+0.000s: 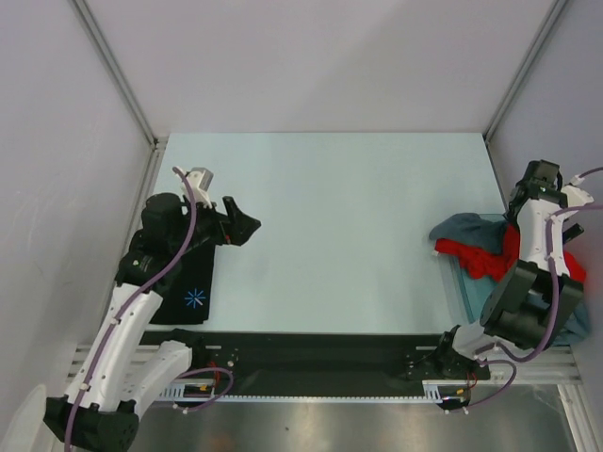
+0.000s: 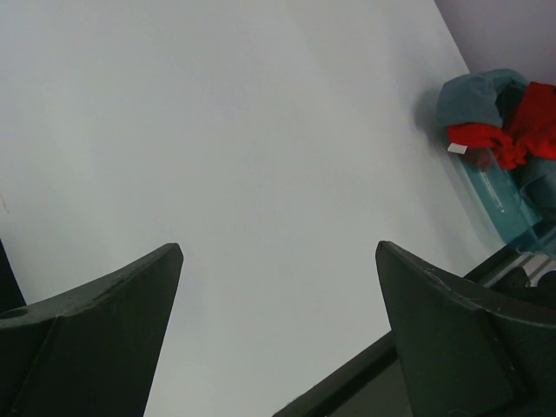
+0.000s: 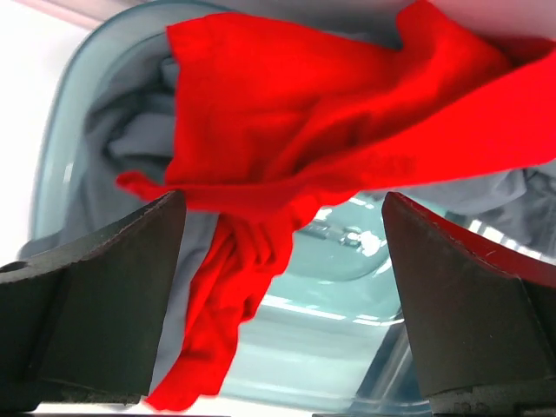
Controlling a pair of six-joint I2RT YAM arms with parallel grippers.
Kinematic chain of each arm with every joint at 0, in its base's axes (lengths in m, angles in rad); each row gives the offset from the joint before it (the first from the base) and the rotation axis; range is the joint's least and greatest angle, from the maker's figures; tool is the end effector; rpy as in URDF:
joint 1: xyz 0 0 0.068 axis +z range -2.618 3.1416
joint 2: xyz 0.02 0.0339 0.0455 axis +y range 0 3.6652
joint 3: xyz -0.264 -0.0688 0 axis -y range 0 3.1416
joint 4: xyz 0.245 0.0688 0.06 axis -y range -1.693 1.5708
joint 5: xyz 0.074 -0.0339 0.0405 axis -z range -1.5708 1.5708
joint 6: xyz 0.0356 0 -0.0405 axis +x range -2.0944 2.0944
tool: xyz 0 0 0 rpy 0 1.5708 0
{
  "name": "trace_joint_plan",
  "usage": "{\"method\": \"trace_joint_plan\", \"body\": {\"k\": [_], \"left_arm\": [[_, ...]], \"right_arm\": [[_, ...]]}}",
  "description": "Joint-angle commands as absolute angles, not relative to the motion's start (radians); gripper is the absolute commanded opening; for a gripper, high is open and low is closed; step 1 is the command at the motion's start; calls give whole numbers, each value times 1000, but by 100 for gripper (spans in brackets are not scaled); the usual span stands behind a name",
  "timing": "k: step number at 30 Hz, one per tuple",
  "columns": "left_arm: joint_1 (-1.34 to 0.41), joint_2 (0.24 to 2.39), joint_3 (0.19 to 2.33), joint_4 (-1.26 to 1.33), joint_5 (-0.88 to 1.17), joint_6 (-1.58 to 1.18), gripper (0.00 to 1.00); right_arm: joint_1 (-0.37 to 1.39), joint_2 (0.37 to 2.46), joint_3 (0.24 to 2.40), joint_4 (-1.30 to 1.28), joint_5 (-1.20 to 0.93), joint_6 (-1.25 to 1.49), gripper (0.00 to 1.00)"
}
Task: Fold and stack the t-shirts
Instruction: Grab the tshirt from the pile
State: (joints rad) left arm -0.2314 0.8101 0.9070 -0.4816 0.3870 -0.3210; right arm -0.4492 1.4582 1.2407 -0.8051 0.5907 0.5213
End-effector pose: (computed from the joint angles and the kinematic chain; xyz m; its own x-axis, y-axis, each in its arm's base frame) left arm 0.1674 -0.0533 0.3480 -0.5211 -0.1774 -0.8349 0.4094 0.8063 -0.4269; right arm 0.2585 -0.1466 0.2932 -0.3569 0.6312 -0.6886 0.9224 0.3549 -0.1527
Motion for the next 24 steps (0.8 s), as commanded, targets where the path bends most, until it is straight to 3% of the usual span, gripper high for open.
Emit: {"method": "trace_joint_plan", "body": {"k": [1, 11, 14, 15, 20, 21, 22, 24], "left_arm": [[-255, 827, 968, -448, 338, -258, 100], [-295, 885, 1043, -521, 327, -278, 100], [-295, 887, 1060, -546, 327, -301, 100], [-295, 885, 1063, -551, 324, -307, 100], [-295, 881, 1080, -571, 328, -347, 100], [-295, 881, 1086, -577, 334, -350, 100], [-295, 884, 1092, -584, 340, -350, 100], [-295, 882, 1107, -603, 357, -348, 100]], "right_arm": [[-448, 1506, 1270, -753, 733, 497, 100], [-411, 1661, 1261, -551, 825, 515, 95], [-403, 1680, 1266, -534, 812, 515, 75], [-397, 1674, 1267, -541, 804, 521, 59], [-365, 1600, 1285, -601, 828, 508, 19], [-364, 1589, 1302, -676, 824, 520, 5], [-354, 1557, 1321, -721, 825, 538, 0], [-330, 1513, 1359, -817, 839, 564, 0]]}}
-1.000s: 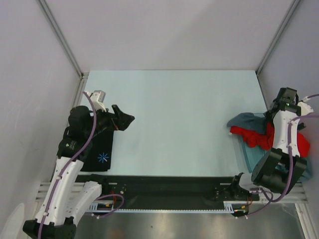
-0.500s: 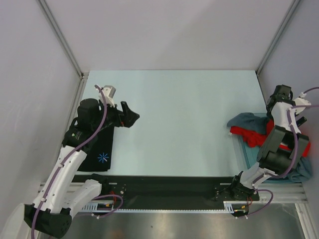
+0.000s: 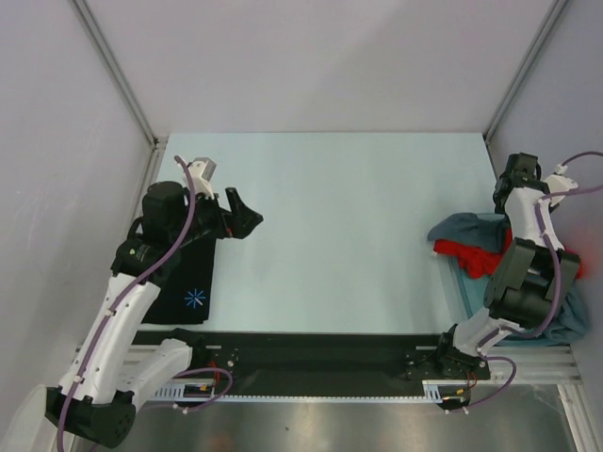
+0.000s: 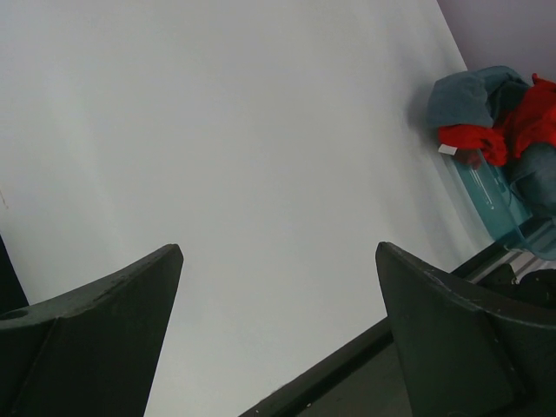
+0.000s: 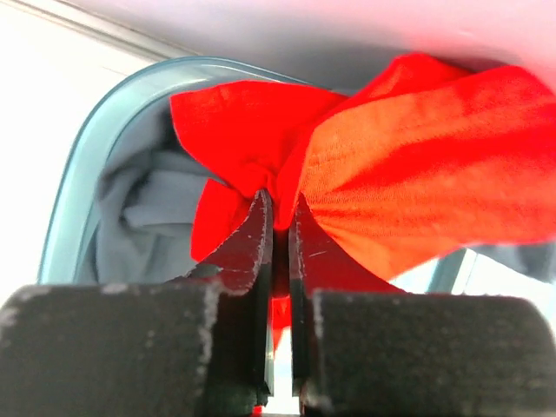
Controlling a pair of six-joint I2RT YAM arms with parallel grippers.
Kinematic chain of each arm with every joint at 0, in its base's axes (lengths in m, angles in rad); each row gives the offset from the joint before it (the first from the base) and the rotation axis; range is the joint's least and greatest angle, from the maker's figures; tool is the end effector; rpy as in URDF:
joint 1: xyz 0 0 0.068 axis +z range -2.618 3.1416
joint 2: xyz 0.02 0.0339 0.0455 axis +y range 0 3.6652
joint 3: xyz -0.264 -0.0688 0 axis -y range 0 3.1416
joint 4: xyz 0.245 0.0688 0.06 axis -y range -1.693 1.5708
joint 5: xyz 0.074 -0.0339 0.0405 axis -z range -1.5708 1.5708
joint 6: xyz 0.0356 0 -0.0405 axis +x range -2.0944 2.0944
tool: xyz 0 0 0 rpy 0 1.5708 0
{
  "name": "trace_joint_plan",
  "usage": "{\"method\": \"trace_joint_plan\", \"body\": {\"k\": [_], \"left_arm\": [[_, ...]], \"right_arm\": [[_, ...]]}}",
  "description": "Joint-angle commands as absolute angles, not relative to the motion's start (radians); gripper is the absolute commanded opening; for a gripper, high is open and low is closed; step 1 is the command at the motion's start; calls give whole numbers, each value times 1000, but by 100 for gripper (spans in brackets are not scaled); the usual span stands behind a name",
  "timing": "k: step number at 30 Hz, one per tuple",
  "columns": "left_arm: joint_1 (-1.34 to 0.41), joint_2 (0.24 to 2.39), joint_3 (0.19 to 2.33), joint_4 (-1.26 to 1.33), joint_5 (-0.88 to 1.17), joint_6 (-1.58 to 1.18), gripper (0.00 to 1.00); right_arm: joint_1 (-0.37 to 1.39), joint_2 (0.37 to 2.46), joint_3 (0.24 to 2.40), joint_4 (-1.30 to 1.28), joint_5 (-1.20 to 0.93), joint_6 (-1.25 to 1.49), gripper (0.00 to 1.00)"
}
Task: Fold and stack the t-shirts
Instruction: Grab the tshirt from the pile
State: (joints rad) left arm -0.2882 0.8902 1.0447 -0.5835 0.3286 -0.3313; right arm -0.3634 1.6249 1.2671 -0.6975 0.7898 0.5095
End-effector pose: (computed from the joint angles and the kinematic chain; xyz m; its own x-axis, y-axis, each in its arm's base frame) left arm 0.1738 -0.0635 0.3709 -0.5561 -0.1562 -0.8163 0.3907 0.8177 -0.4227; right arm 0.3028 -0.1422 0.2613 -0.4283 0.5302 -0.7317 0.9008 0.3150 -0.2990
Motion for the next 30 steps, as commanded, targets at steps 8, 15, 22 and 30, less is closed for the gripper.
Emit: {"method": "trace_joint_plan", "body": {"k": [8, 15, 22, 30], "left_arm": [[-296, 859, 1137, -673, 371, -351, 100], [-295, 827, 1114, -724, 385, -411, 100], [-293, 838, 1114, -824, 347, -529, 100], [-293, 828, 1103, -864, 345, -607, 100]], "right_arm": [[-210, 1215, 1446, -894, 888, 502, 0], [-198, 1207, 1745, -796, 907, 289, 0], [-114, 1233, 2041, -604, 557, 253, 0], [25, 1322, 2318, -362, 149, 477, 0]]}}
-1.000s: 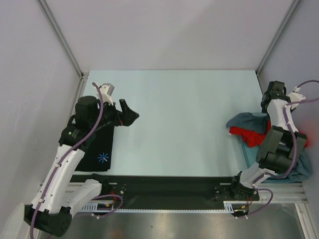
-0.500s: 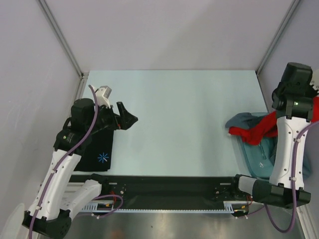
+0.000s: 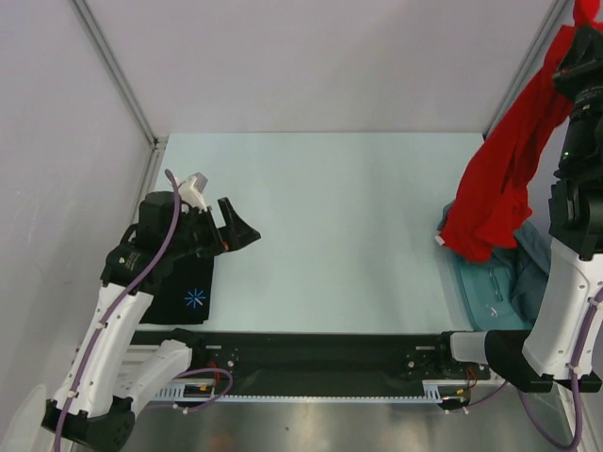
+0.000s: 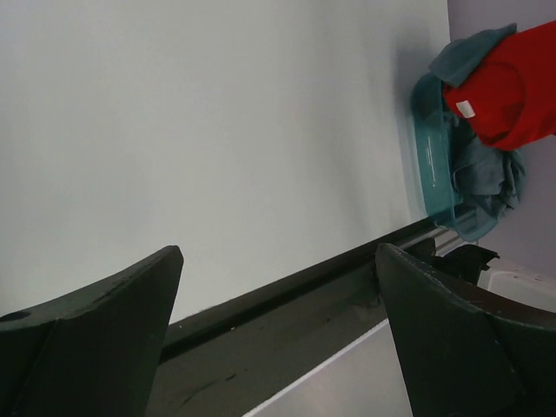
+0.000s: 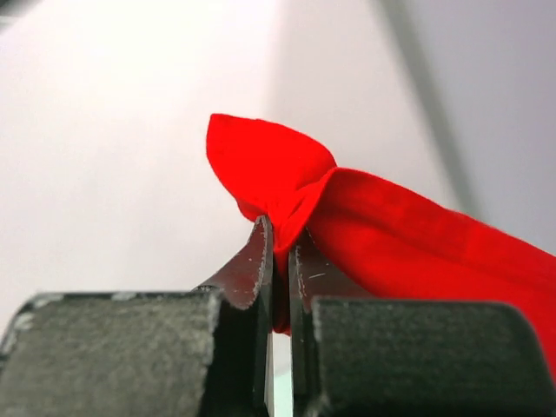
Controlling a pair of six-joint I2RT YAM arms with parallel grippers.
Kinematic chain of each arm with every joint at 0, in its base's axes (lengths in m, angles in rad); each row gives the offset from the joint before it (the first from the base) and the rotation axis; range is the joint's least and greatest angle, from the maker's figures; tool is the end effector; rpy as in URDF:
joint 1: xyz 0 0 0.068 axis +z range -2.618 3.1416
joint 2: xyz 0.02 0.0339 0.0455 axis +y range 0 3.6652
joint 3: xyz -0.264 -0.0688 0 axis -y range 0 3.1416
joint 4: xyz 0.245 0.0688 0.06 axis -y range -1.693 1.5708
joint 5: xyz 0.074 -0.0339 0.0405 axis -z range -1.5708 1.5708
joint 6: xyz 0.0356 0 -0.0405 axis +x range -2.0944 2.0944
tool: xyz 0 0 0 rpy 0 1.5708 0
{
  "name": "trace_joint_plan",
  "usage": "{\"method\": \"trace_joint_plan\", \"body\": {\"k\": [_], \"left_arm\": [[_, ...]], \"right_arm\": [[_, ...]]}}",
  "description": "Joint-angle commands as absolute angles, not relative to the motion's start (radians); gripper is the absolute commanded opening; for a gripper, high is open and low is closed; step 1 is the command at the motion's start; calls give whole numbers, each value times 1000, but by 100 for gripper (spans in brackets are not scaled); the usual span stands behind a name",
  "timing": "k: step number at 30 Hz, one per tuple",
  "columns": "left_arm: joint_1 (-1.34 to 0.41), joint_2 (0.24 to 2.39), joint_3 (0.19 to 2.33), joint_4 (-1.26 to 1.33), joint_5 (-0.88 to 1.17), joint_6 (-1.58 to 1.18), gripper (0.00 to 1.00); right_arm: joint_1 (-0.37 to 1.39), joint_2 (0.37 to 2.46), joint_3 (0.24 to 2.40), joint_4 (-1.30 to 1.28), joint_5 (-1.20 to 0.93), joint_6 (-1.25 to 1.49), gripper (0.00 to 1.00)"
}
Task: Fold and stack the t-shirts
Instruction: Grab the tshirt from the pile, then move the tshirt to the center of the board
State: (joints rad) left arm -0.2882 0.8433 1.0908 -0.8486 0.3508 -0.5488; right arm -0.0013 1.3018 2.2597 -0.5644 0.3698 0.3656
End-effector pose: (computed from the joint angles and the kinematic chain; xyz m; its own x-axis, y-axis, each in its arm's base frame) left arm 0.1460 -0.0560 0.3681 -0.7436 -0.2905 -0.6022 0.1767 0.7833 -0.5960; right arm 0.1407 -0.0130 0.6440 0.4779 0.3327 -0.8130 0.1758 0.8705 0.4596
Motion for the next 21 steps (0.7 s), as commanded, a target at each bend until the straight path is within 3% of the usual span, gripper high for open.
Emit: {"method": "trace_joint_plan", "body": {"k": [1, 7, 12, 15, 21], "left_arm": [[-291, 822, 1098, -858, 342, -620, 100], [-291, 766, 1098, -835, 290, -640, 100], [-291, 706, 1095, -831, 247, -641, 100], [-291, 686, 1088, -830, 233, -637, 100], [-290, 680, 1085, -850, 189, -597, 99]], "right_arm": [[25, 1341, 2332, -333, 105, 564, 0], [86, 1391, 2298, -120, -138, 1013, 0], [279, 1437, 2310, -86, -182, 1041, 0], [319, 1393, 2188, -64, -264, 1115, 0], [293, 1174, 1591, -156, -365, 1149, 1]]}}
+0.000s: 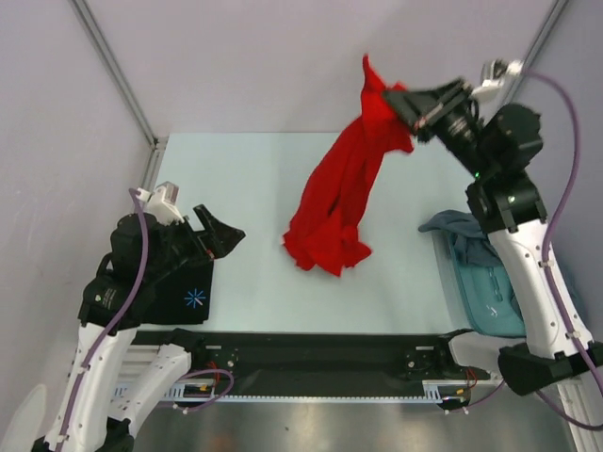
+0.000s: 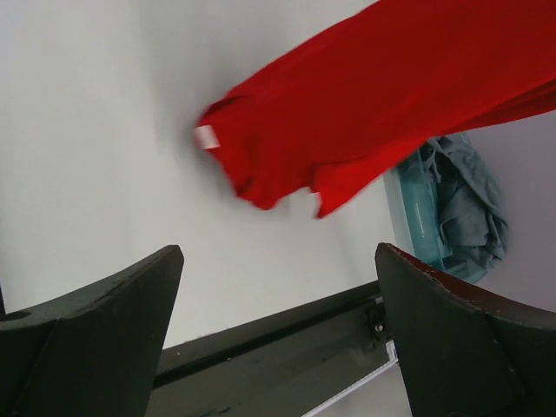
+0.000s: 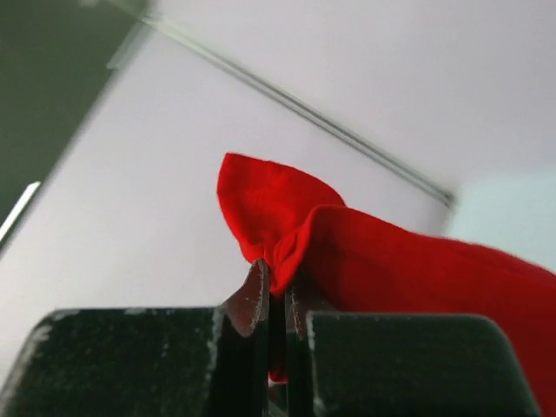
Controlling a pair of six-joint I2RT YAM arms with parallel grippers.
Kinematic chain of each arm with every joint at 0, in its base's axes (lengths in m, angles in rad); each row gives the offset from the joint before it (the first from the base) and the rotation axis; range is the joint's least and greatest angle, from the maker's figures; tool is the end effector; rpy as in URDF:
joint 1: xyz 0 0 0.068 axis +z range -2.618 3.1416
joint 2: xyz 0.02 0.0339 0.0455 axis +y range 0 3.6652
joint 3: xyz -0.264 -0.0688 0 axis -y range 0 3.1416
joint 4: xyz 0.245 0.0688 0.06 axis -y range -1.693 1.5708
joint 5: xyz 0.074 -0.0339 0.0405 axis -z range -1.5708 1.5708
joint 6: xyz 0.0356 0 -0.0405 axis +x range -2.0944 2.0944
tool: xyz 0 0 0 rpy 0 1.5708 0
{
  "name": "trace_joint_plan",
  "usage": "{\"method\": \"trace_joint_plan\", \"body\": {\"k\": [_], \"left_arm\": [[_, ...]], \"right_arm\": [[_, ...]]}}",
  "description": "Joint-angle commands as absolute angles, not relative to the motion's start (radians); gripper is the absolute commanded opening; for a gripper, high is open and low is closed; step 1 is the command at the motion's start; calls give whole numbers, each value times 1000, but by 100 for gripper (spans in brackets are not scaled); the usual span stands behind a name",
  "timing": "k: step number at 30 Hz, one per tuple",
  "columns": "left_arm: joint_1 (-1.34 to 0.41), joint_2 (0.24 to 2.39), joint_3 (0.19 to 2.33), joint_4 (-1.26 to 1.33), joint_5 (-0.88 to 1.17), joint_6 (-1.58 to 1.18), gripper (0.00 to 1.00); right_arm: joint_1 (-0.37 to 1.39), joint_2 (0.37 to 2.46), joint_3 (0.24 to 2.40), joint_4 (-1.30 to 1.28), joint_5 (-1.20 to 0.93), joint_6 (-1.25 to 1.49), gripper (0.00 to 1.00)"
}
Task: Fold and stack the t-shirts
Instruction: Move the tshirt to the center of the board
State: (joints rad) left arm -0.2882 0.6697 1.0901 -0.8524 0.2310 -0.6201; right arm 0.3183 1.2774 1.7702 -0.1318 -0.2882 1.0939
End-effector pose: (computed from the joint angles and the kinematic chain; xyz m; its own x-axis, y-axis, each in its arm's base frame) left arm 0.1040 -0.0393 0.3867 -0.6033 -0.4112 -0.6833 0.1541 0.7806 -0.6057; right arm 0.2174 0.0823 0.5732 -0.3370 0.7858 -0.5186 -0.5517 0.2816 0.7851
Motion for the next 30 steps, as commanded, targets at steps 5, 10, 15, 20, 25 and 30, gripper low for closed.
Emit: {"method": "trace_joint_plan", "body": {"k": [5, 10, 15, 20, 25, 30], "left_arm": [[-290, 770, 1072, -847, 224, -555, 93], [-293, 876, 967, -727, 368, -529, 75], [-380, 968, 848, -551, 454, -584, 72], [-557, 1109, 828, -511, 410, -561, 79], [-658, 1268, 828, -423, 377, -554, 80], [-666, 1390, 844, -390, 304, -542, 86]], "right_arm": [[142, 1091, 1177, -146, -478, 1138, 5], [83, 1209, 1055, -185, -479, 913, 12], [8, 1405, 1066, -199, -468, 769, 15], [-46, 1587, 1208, -346, -439, 576, 25], [-46, 1692, 1331, -541, -390, 451, 44], [-3, 1631, 1367, -689, -227, 342, 68]]}}
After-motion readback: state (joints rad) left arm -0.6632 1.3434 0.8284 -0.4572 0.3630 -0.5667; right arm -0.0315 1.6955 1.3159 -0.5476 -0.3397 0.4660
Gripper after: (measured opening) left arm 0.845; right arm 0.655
